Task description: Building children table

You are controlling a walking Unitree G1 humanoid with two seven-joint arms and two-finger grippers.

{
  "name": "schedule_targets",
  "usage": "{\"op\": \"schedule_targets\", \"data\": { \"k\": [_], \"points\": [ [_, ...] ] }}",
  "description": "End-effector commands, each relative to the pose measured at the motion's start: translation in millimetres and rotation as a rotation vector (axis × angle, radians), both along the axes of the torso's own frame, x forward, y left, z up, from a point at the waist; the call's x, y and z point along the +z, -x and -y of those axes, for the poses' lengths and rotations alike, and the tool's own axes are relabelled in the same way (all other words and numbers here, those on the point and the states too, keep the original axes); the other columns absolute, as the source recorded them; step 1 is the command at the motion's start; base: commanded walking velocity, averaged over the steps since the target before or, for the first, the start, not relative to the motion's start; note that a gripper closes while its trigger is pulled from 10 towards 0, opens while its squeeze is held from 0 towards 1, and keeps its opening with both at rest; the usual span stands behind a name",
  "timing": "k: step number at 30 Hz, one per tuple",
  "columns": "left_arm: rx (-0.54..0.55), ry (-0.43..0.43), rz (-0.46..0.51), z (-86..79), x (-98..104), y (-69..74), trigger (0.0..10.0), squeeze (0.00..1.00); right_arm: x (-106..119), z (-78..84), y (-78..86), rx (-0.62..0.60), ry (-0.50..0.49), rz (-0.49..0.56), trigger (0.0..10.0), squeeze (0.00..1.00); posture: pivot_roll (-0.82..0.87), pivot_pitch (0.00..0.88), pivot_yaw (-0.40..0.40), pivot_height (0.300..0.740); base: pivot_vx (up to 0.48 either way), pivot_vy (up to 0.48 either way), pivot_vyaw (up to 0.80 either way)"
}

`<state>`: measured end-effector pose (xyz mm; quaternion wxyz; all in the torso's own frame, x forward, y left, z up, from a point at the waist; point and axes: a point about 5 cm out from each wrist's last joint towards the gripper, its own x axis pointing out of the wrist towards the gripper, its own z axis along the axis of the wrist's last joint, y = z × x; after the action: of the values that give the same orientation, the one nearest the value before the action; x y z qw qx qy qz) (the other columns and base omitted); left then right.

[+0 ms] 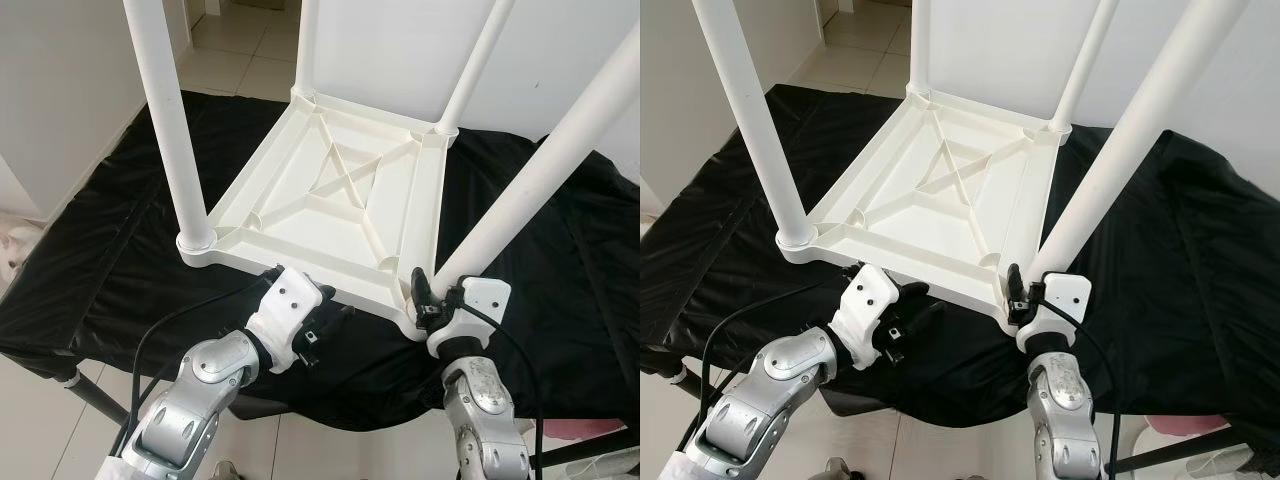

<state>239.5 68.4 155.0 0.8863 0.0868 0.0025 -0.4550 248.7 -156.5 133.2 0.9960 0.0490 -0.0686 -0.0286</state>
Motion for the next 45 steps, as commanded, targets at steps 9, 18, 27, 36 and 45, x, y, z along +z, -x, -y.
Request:
{"op": "schedule_targets", "data": {
  "k": [9,18,27,36,45],
  "points": [
    [-0.008,-0.007,-0.012,3.1,-2,1.0,10.0,0.00,-3,1.9,2.6,0.024,0.004,-0.013,10.0,1.00,0.04,0.072,-0.099,0.740,0.000,0.000,0.00],
    [-0.009,-0.004,-0.012,4.7,-3,0.9,10.0,0.00,-5,10.0,5.2,0.123,0.007,0.017,10.0,1.00,0.04,0.067,-0.100,0.740,0.000,0.000,0.00],
    [-0.016,-0.008,-0.008,4.9,-2,0.0,10.0,0.00,2,21.5,5.0,0.362,0.049,0.049,10.0,0.00,0.04,0.064,-0.093,0.740,0.000,0.000,0.00],
    [-0.011,-0.012,-0.002,3.1,-1,-3.1,10.0,0.00,3,35.9,-7.8,0.524,0.120,0.022,10.0,0.00,0.04,0.064,-0.087,0.740,0.000,0.000,0.00],
    [-0.011,-0.014,0.001,3.9,0,-3.4,10.0,0.00,-1,39.9,-11.1,0.712,0.183,-0.032,10.0,0.00,0.04,0.062,-0.073,0.740,0.000,0.000,0.00]
  ]
}}
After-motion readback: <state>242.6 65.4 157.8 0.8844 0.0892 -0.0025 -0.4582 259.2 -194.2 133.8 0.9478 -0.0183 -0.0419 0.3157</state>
